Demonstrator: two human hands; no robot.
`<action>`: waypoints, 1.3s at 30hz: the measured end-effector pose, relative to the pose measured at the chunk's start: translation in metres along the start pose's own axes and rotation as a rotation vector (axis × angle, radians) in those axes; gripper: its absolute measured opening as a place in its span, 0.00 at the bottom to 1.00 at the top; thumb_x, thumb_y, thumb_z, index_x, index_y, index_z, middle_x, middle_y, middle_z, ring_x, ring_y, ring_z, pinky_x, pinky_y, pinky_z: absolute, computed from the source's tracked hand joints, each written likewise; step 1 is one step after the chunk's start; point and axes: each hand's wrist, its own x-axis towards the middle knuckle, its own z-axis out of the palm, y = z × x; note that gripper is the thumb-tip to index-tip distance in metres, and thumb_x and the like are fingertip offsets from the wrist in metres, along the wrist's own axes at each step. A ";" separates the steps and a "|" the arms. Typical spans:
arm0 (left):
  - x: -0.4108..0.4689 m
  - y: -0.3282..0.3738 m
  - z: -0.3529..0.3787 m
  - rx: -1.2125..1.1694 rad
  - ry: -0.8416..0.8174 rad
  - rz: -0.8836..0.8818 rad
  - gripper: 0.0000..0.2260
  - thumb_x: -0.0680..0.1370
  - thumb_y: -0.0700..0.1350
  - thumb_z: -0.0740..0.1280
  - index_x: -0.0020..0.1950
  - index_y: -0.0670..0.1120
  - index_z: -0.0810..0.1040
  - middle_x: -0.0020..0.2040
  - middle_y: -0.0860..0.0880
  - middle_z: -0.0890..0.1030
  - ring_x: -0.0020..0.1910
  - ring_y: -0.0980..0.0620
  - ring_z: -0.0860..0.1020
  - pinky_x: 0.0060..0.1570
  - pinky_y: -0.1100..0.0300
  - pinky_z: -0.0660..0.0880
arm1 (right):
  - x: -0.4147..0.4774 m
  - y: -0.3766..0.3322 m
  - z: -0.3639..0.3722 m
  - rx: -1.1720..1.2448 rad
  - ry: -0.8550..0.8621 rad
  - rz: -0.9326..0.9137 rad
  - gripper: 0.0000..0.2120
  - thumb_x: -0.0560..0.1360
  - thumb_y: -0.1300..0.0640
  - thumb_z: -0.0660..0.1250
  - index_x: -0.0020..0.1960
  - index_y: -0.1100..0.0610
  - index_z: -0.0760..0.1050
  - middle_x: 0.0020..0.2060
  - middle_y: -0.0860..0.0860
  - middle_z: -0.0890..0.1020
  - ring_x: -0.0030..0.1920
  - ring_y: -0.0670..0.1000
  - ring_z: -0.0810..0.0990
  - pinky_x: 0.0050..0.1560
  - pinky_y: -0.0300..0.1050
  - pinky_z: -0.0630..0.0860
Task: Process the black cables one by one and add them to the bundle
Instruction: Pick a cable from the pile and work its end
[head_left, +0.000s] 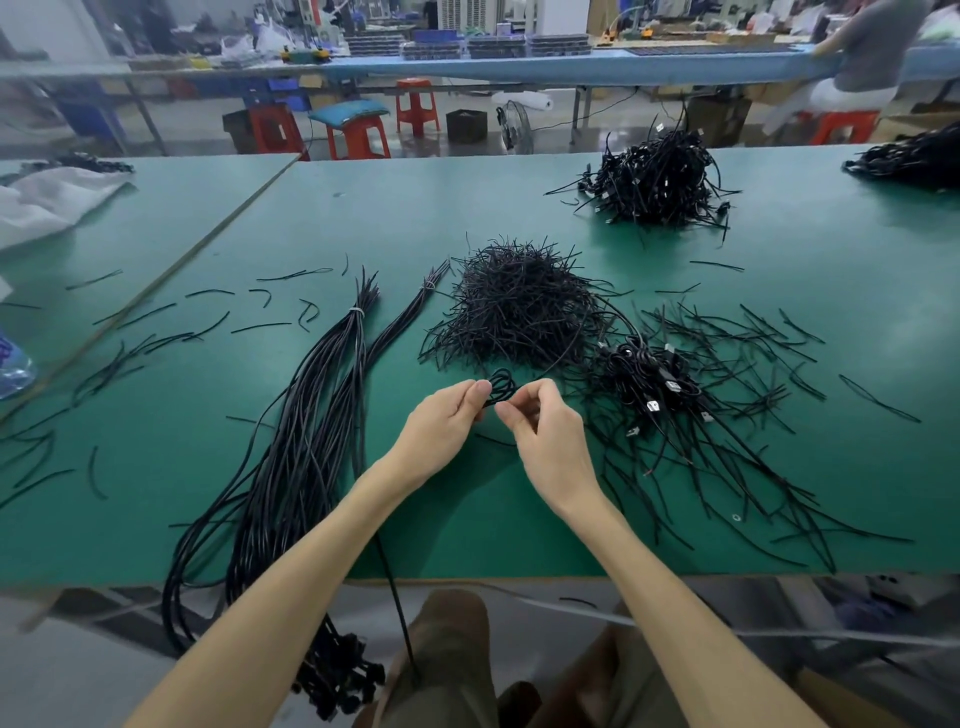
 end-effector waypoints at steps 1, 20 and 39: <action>-0.001 0.001 0.000 -0.013 0.000 -0.002 0.22 0.85 0.61 0.53 0.37 0.49 0.65 0.33 0.54 0.69 0.35 0.51 0.68 0.41 0.51 0.66 | 0.000 0.000 -0.001 0.018 0.004 0.011 0.08 0.80 0.52 0.70 0.47 0.49 0.71 0.42 0.43 0.80 0.43 0.38 0.78 0.42 0.32 0.72; -0.007 0.012 -0.007 -0.231 -0.092 -0.053 0.33 0.79 0.62 0.56 0.44 0.30 0.75 0.37 0.36 0.76 0.38 0.47 0.70 0.44 0.49 0.67 | -0.001 -0.005 -0.010 0.220 -0.237 -0.045 0.27 0.73 0.57 0.78 0.68 0.40 0.76 0.39 0.45 0.84 0.41 0.48 0.83 0.54 0.49 0.80; -0.006 0.012 -0.005 -0.214 -0.022 -0.073 0.26 0.87 0.53 0.56 0.29 0.45 0.67 0.25 0.54 0.65 0.27 0.54 0.61 0.32 0.59 0.59 | -0.003 -0.002 -0.005 0.056 -0.112 -0.029 0.05 0.75 0.54 0.74 0.43 0.53 0.79 0.37 0.45 0.85 0.41 0.46 0.82 0.44 0.39 0.75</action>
